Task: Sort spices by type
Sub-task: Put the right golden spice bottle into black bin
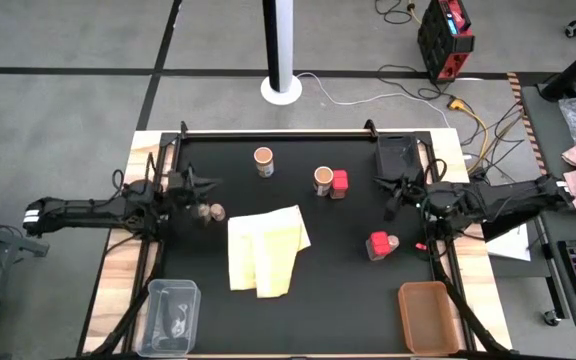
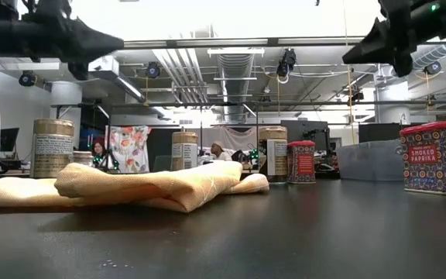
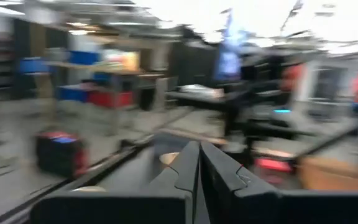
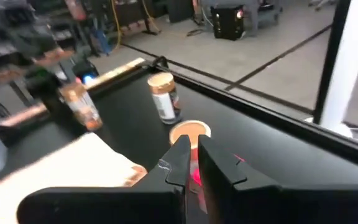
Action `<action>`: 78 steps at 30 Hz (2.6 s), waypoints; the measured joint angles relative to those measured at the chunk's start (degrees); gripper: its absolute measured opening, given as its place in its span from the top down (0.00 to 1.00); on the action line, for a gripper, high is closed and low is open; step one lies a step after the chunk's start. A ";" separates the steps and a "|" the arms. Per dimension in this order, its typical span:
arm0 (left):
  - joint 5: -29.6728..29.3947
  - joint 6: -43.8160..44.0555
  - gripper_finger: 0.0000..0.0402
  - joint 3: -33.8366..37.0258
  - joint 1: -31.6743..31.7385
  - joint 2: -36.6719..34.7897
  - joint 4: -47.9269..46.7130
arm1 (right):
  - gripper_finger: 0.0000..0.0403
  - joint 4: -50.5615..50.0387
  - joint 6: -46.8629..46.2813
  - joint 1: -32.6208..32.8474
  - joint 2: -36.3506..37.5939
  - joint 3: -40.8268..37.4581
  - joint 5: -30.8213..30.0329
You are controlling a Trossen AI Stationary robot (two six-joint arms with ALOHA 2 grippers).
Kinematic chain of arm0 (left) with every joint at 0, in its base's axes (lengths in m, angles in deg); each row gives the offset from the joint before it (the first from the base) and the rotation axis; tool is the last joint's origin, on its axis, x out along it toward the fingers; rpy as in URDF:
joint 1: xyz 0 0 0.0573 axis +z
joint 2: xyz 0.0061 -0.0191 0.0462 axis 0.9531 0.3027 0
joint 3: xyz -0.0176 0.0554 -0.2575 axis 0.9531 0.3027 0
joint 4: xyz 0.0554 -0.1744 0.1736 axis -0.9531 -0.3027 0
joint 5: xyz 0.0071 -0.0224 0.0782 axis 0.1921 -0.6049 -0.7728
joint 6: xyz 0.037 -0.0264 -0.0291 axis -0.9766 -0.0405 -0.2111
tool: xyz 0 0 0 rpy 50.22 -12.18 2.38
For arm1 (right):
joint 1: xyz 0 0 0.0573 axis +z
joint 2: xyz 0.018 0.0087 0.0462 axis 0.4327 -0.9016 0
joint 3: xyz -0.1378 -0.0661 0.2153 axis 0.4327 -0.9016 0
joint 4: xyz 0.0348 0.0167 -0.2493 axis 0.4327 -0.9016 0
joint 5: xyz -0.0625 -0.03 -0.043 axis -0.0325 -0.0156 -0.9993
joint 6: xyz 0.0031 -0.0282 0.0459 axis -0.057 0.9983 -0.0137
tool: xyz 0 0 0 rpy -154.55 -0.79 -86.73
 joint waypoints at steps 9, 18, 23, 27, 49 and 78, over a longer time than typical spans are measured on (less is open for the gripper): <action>1.35 2.64 1.00 0.02 -0.23 2.56 -2.97 | 0.94 -0.38 5.84 -0.08 -5.87 -1.97 2.73; 10.10 11.23 1.00 0.00 -3.26 5.82 3.20 | 0.94 -0.12 5.03 0.03 -11.45 3.87 9.90; 12.03 6.54 1.00 0.00 -7.59 7.10 3.82 | 0.94 -0.08 23.38 0.05 -13.23 4.83 17.73; 11.72 2.86 1.00 0.00 -9.73 7.76 3.91 | 0.94 -0.48 29.85 0.03 -14.28 4.85 18.73; 6.85 -3.39 1.00 0.00 -10.25 10.37 8.31 | 0.94 -0.07 27.71 0.03 -15.45 7.23 19.25; 6.83 -11.00 1.00 -0.02 -10.25 14.16 14.65 | 0.77 -0.80 11.86 -0.01 -18.37 7.15 9.63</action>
